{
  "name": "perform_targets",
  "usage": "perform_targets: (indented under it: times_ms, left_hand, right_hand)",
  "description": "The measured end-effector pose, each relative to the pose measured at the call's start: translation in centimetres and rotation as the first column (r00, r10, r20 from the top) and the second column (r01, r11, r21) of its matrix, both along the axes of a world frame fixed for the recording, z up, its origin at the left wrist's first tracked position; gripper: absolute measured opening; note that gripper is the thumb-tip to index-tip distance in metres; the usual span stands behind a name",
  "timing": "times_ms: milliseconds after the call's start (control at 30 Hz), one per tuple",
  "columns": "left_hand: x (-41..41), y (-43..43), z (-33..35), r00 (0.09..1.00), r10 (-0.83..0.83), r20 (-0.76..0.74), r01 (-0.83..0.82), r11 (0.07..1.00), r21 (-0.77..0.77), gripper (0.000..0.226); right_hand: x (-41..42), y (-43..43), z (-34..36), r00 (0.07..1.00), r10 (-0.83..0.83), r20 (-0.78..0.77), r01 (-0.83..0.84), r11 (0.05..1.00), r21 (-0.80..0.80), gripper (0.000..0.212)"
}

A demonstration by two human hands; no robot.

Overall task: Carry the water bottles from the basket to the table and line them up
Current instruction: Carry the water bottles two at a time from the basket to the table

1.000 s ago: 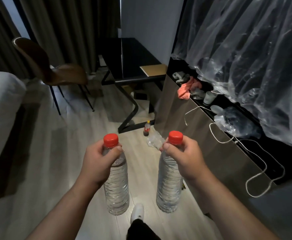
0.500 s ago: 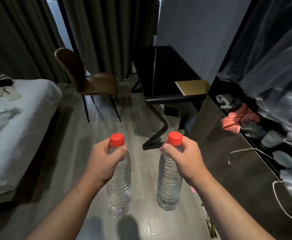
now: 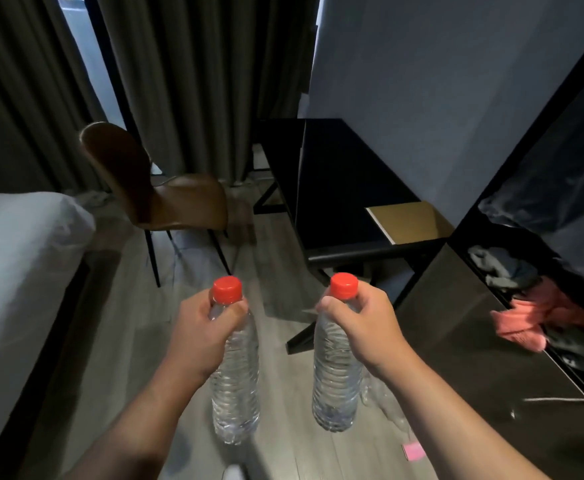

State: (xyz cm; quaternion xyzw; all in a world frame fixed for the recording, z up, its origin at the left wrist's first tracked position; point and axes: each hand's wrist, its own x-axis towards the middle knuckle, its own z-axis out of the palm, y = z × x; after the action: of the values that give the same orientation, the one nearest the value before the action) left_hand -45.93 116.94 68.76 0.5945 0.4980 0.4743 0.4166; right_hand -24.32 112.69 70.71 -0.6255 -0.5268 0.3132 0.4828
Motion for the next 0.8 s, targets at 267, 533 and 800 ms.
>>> perform_targets:
  times_ms: [267, 533, 800]
  left_hand:
    - [-1.0, 13.4, 1.0, 0.999, -0.045, 0.015, 0.045, 0.999, -0.006, 0.062]
    - [1.0, 26.2, 0.1, 0.993, -0.088, 0.073, 0.094, 0.992, -0.080, 0.059]
    - [4.1, 40.9, 2.8, 0.997, -0.071, 0.003, 0.071, 0.997, -0.002, 0.052]
  right_hand:
    - [-1.5, 12.0, 0.9, 0.999, -0.033, -0.039, 0.033, 0.999, -0.016, 0.031]
    - [0.0, 25.4, -0.9, 0.997, 0.012, -0.081, -0.016, 0.999, -0.049, 0.017]
    - [3.2, 40.4, -0.4, 0.991, 0.043, -0.130, -0.045, 0.999, -0.019, 0.025]
